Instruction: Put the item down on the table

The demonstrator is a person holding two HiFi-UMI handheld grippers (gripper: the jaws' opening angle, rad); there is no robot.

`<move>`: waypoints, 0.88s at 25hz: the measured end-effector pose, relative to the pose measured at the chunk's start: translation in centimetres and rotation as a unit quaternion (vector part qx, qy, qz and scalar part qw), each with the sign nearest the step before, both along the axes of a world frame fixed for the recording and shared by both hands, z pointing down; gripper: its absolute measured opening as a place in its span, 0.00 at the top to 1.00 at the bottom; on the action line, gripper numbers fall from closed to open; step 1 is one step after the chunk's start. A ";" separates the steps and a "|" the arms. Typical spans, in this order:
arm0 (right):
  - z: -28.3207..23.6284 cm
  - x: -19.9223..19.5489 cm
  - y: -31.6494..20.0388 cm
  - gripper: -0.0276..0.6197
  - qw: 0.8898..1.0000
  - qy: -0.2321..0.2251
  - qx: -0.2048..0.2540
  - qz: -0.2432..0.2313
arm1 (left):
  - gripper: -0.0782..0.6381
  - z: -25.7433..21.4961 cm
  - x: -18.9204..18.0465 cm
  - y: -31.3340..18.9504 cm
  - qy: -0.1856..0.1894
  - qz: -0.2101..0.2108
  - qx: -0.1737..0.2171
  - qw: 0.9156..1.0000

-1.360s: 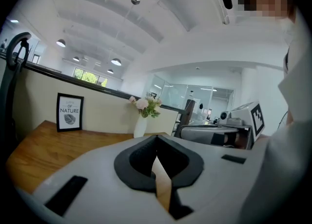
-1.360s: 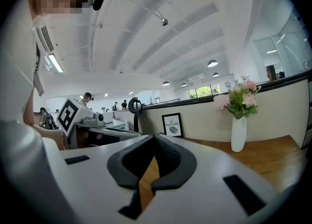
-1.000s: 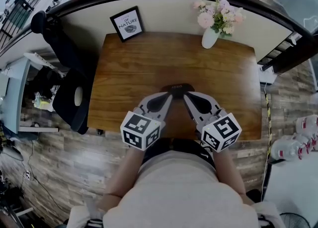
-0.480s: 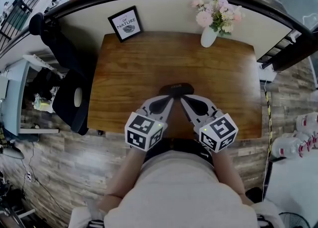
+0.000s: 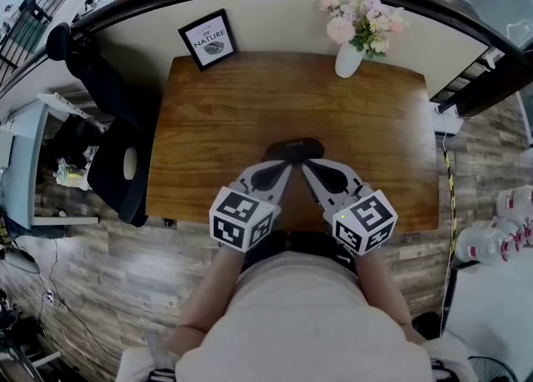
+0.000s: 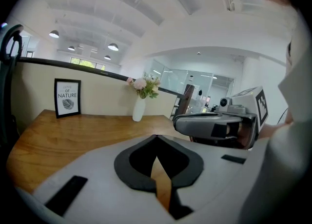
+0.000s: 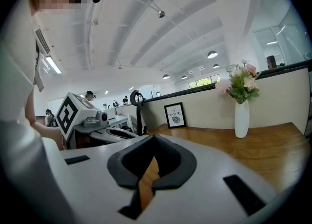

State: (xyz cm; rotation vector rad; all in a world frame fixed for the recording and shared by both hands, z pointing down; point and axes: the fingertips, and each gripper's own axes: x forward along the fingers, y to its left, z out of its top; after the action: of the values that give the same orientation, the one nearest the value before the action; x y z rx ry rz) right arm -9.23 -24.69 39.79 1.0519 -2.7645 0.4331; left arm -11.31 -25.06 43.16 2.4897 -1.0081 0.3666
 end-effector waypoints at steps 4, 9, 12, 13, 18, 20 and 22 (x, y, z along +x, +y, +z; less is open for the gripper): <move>0.0 0.1 0.0 0.94 1.000 0.001 0.000 0.000 | 0.87 0.2 -0.2 -0.1 0.000 -0.004 -0.006 1.000; 0.1 0.0 0.1 0.94 1.000 0.002 -0.001 -0.004 | 0.87 0.5 -0.4 -0.1 -0.002 -0.007 -0.009 1.000; 0.2 0.0 0.1 0.94 1.000 0.001 -0.003 -0.003 | 0.88 0.5 -0.4 0.0 -0.002 -0.007 -0.010 1.000; 0.2 0.1 0.0 0.94 1.000 0.001 -0.004 -0.002 | 0.87 0.5 -0.4 0.0 -0.002 -0.006 -0.010 1.000; 0.3 0.3 -0.2 0.94 1.000 0.006 -0.004 -0.001 | 0.87 0.7 -0.2 0.0 -0.002 0.002 -0.014 1.000; 0.4 0.3 -0.1 0.94 1.000 0.008 -0.005 -0.003 | 0.88 0.7 -0.2 0.1 -0.003 0.004 -0.015 1.000; 0.5 0.3 -0.1 0.94 1.000 0.010 -0.007 -0.004 | 0.88 0.6 -0.2 0.1 -0.002 0.005 -0.016 1.000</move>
State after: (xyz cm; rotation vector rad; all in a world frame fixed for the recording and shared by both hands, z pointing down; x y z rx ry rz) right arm -8.97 -24.75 40.30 1.0357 -2.7426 0.4380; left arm -11.51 -25.00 43.80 2.4679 -0.9849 0.3880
